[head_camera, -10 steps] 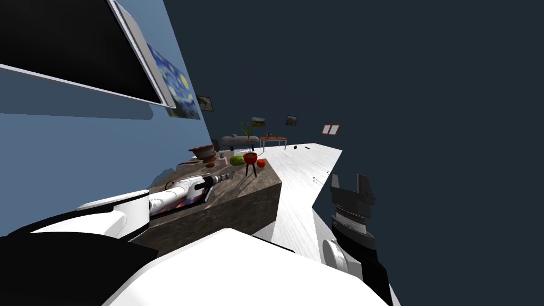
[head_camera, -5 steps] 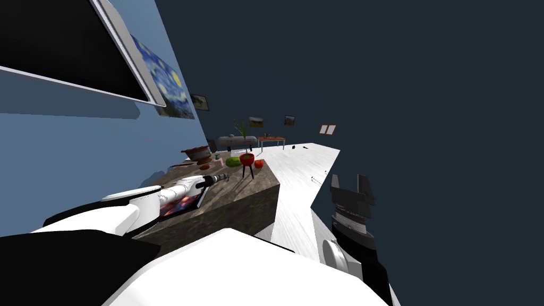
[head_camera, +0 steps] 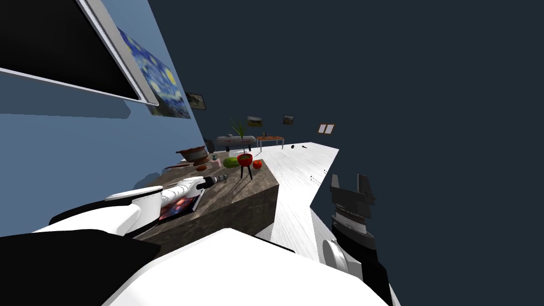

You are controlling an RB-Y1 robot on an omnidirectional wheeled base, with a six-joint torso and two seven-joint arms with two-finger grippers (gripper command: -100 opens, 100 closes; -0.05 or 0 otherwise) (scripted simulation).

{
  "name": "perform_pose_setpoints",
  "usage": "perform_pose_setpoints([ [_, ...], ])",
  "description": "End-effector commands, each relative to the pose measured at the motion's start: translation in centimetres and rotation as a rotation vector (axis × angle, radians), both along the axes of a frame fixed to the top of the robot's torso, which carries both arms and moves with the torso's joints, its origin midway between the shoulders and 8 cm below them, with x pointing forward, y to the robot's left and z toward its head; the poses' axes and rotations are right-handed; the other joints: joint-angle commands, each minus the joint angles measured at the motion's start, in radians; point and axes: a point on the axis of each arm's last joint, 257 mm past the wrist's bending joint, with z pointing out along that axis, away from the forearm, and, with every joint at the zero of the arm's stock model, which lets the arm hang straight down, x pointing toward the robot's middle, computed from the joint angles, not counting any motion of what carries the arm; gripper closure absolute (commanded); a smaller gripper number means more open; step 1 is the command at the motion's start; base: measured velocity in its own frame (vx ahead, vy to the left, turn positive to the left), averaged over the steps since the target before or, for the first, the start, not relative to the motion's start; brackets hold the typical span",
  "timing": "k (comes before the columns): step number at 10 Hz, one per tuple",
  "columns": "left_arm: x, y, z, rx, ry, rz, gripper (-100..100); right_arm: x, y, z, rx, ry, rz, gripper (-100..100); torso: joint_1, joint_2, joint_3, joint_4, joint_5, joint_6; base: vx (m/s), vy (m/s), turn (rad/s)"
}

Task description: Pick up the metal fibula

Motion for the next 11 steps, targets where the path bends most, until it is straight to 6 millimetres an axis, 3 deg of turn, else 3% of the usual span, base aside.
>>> perform_pose_setpoints([
  [1, 0.5, -0.6, -0.2, 0.003, 0.000, 0.010, -100, 0.0, 0.0, 0.0, 0.000, 0.000, 0.000, 0, 0.000, 0.000, 0.000, 0.000, 0.000, 0.000, -0.027, 0.067, -0.063],
  [11, 2.7, -5.2, -0.9, 0.000, -0.001, 0.047, -100, 0.0, 0.0, 0.0, 0.000, 0.000, 0.000, 0, 0.003, 0.001, 0.001, 0.000, 0.001, 0.000, -0.026, 0.067, -0.042],
])
